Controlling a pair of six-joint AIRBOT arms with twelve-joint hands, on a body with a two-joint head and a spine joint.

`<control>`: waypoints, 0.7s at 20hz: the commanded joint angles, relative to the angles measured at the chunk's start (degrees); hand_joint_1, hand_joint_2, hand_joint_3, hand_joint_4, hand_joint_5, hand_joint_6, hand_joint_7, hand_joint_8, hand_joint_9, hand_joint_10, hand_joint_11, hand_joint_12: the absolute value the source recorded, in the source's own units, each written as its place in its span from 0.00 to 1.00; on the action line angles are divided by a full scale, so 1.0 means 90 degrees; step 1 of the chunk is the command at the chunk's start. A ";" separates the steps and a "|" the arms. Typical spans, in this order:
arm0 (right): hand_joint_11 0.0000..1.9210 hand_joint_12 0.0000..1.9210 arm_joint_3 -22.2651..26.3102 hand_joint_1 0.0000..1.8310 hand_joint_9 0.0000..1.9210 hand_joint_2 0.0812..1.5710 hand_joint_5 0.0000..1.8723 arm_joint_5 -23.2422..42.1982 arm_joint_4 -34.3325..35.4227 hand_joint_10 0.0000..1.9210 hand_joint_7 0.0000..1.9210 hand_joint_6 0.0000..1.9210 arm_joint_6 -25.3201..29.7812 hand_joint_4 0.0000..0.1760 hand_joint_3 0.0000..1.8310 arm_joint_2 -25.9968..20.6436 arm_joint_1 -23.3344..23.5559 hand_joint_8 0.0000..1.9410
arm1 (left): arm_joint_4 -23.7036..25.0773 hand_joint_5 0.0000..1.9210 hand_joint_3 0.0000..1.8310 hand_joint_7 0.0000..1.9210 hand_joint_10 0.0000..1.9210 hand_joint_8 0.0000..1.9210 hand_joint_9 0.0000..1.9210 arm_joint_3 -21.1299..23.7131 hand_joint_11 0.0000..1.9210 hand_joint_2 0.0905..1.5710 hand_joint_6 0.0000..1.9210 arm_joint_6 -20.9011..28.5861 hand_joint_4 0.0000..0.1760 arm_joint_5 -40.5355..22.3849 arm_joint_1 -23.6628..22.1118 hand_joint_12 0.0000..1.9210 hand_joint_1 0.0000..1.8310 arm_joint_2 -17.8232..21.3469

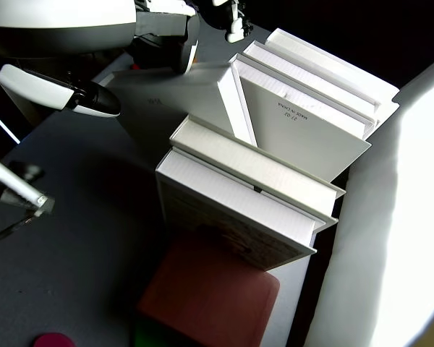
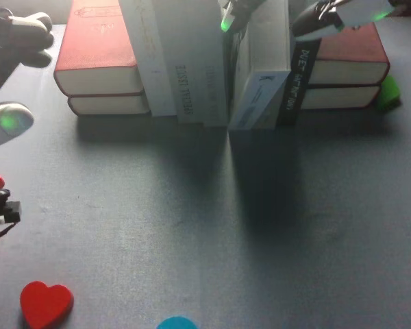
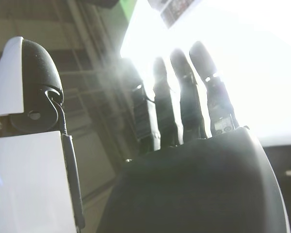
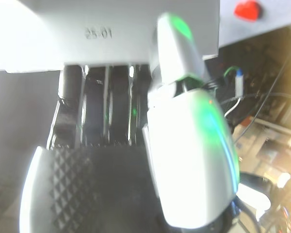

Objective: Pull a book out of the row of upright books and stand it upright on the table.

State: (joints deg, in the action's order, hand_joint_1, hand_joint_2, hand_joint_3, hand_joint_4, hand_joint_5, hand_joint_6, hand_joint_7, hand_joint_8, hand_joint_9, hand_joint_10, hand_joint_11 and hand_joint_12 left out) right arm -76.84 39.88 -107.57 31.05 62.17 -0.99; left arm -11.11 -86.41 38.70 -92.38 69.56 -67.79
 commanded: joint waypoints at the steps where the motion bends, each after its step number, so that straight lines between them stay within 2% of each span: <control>1: 0.29 0.77 -0.0064 0.65 0.31 0.73 0.43 -0.0071 0.0075 0.43 0.44 0.54 0.0068 0.00 0.01 0.0057 -0.0012 0.05 | -0.0244 0.28 0.00 0.24 0.35 0.00 0.11 -0.0015 0.00 0.56 0.28 0.0073 0.00 -0.0777 -0.0033 0.70 0.60 -0.0006; 2: 0.35 0.76 -0.0094 0.74 0.33 0.69 0.35 -0.0071 0.0114 0.44 0.44 0.43 0.0068 0.00 0.00 0.0088 -0.0012 0.05 | -0.0244 0.27 0.00 0.24 0.33 0.00 0.12 -0.0014 0.00 0.55 0.28 0.0073 0.00 -0.0777 -0.0033 0.70 0.60 -0.0007; 3: 0.40 0.75 -0.0134 0.64 0.36 0.74 0.41 -0.0068 0.0168 0.46 0.45 0.61 0.0068 0.00 0.01 0.0128 -0.0012 0.06 | -0.0243 0.26 0.00 0.24 0.30 0.00 0.14 -0.0012 0.00 0.55 0.28 0.0073 0.00 -0.0777 -0.0035 0.71 0.59 -0.0007; 4: 0.29 0.80 -0.0173 0.62 0.35 0.75 0.42 -0.0055 0.0198 0.46 0.47 0.64 0.0068 0.00 0.00 0.0169 -0.0012 0.07 | -0.0239 0.26 0.00 0.24 0.27 0.00 0.15 -0.0008 0.00 0.56 0.29 0.0073 0.00 -0.0777 -0.0036 0.70 0.58 -0.0007; 5: 0.28 0.84 -0.0219 0.70 0.41 0.75 0.40 -0.0048 0.0233 0.68 0.40 0.68 0.0067 0.00 0.00 0.0225 -0.0020 0.53 | -0.0239 0.26 0.00 0.24 0.25 0.00 0.16 -0.0005 0.00 0.56 0.31 0.0073 0.00 -0.0777 -0.0036 0.71 0.58 -0.0015; 6: 0.19 0.91 -0.0255 0.64 0.30 0.78 0.39 -0.0042 0.0275 0.62 0.38 0.72 0.0067 0.00 0.00 0.0264 -0.0050 0.67 | -0.0235 0.26 0.00 0.24 0.25 0.00 0.16 -0.0007 0.00 0.57 0.32 0.0073 0.00 -0.0778 -0.0036 0.71 0.58 -0.0031; 7: 0.16 0.91 -0.0284 0.64 0.29 0.77 0.43 -0.0028 0.0311 0.61 0.37 0.69 0.0067 0.00 0.00 0.0290 -0.0072 0.68 | -0.0232 0.26 0.00 0.24 0.25 0.00 0.17 -0.0008 0.00 0.57 0.33 0.0073 0.00 -0.0778 -0.0037 0.73 0.57 -0.0041; 8: 0.20 0.92 -0.0326 0.71 0.33 0.77 0.44 0.0000 0.0368 0.76 0.38 0.67 0.0067 0.00 0.00 0.0326 -0.0103 0.66 | -0.0232 0.25 0.00 0.24 0.25 0.00 0.17 -0.0010 0.00 0.57 0.33 0.0073 0.00 -0.0778 -0.0037 0.73 0.56 -0.0050; 9: 0.21 0.93 -0.0357 0.72 0.33 0.77 0.44 0.0021 0.0420 0.80 0.38 0.68 0.0066 0.00 0.00 0.0353 -0.0134 0.66 | -0.0232 0.25 0.00 0.24 0.25 0.00 0.17 -0.0009 0.00 0.57 0.33 0.0073 0.00 -0.0779 -0.0037 0.73 0.55 -0.0055; 11: 0.20 0.91 -0.0366 0.73 0.33 0.77 0.46 0.0058 0.0483 0.80 0.38 0.65 0.0066 0.00 0.00 0.0355 -0.0160 0.66 | -0.0232 0.26 0.00 0.24 0.26 0.00 0.17 0.0004 0.01 0.57 0.33 0.0073 0.00 -0.0779 -0.0037 0.74 0.55 -0.0061; 13: 0.22 0.94 -0.0347 0.73 0.33 0.77 0.45 0.0153 0.0637 0.83 0.37 0.60 0.0066 0.00 0.00 0.0307 -0.0168 0.70 | -0.0225 0.26 0.00 0.25 0.26 0.00 0.17 0.0016 0.02 0.57 0.33 0.0073 0.00 -0.0779 -0.0033 0.74 0.55 -0.0077; 14: 0.22 0.95 -0.0309 0.73 0.34 0.77 0.44 0.0174 0.0685 0.83 0.39 0.61 0.0066 0.00 0.00 0.0256 -0.0167 0.69 | -0.0222 0.26 0.00 0.25 0.26 0.00 0.17 0.0018 0.02 0.57 0.33 0.0073 0.00 -0.0779 -0.0032 0.74 0.55 -0.0093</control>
State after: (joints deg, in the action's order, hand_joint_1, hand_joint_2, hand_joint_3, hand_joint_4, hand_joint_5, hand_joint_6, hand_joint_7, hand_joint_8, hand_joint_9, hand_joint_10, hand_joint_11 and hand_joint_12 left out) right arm -79.59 41.30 -103.46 29.85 64.45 -1.72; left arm -11.35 -86.35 38.72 -92.64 69.56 -68.42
